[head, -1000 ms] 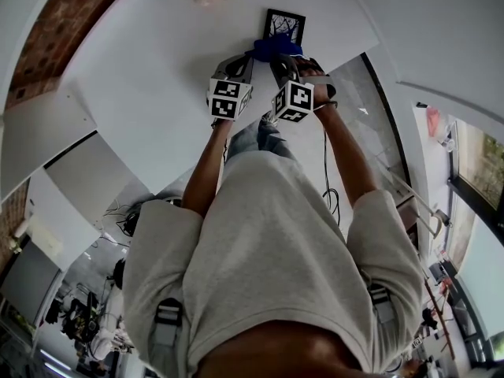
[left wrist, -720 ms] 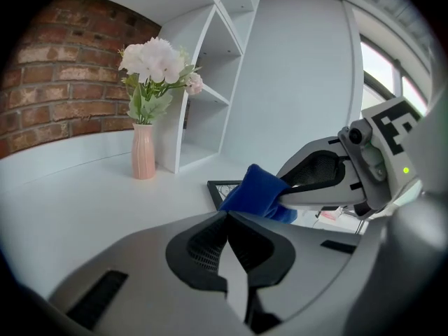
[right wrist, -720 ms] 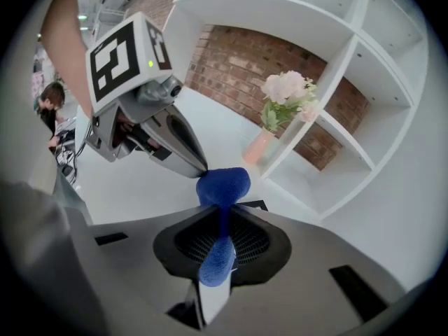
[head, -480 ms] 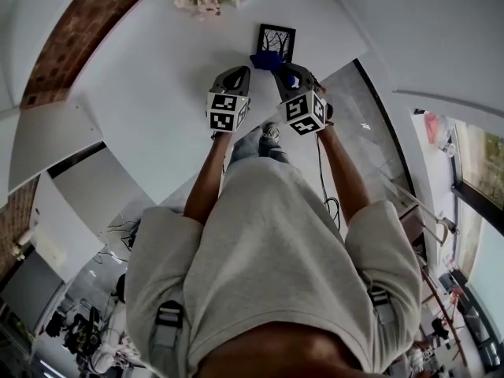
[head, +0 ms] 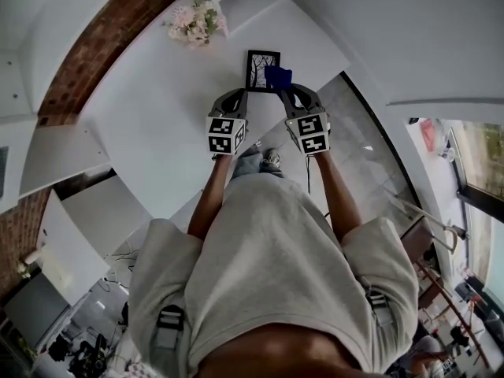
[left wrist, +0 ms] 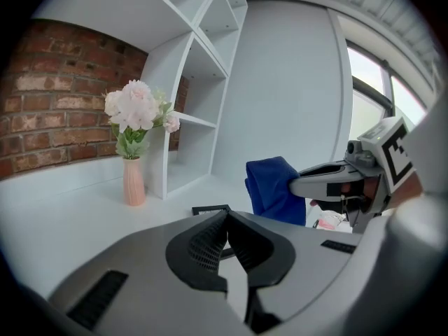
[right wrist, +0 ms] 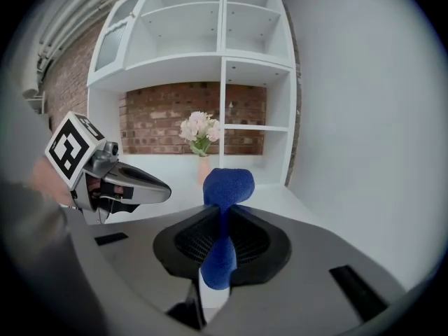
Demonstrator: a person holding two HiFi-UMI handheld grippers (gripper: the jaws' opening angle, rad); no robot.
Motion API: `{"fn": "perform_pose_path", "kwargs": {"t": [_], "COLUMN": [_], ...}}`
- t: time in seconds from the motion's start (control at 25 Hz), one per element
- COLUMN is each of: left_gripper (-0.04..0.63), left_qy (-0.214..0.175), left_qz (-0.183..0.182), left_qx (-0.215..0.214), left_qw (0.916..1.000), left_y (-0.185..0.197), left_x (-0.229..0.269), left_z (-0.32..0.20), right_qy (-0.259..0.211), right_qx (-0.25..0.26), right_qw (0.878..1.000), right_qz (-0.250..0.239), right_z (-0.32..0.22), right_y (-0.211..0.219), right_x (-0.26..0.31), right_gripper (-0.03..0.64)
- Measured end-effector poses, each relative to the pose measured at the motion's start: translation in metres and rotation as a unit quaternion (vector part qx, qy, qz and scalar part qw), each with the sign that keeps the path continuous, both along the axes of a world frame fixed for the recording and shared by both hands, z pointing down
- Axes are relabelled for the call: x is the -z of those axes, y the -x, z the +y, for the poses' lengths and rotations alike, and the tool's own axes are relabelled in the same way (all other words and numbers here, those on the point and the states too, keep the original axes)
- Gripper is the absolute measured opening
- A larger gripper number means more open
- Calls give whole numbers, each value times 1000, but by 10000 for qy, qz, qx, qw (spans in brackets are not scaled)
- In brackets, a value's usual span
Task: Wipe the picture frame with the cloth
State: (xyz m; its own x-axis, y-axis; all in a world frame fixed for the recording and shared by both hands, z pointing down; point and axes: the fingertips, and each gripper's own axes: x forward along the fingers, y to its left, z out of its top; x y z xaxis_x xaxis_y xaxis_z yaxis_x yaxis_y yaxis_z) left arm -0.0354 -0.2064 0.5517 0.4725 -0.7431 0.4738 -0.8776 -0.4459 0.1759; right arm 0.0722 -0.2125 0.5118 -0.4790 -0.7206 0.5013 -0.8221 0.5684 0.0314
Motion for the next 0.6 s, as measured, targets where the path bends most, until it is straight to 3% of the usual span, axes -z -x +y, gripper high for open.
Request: {"fn": "perform_pose_path", "kwargs": {"t": [0.6], "left_gripper": [17], "left_qy": [-824], "left_qz": [-26], "left_qx": [9], "left_qw": [9966], "left_y": [-16], "left_x": [77], "left_z": [-27], "right_qy": [-831], "right_qx": [-566], "right_qw": [9948], "right_qz": [-190], "right_z": [-14], "right_y": [-59], "right_x": [78], "right_gripper": [58]}}
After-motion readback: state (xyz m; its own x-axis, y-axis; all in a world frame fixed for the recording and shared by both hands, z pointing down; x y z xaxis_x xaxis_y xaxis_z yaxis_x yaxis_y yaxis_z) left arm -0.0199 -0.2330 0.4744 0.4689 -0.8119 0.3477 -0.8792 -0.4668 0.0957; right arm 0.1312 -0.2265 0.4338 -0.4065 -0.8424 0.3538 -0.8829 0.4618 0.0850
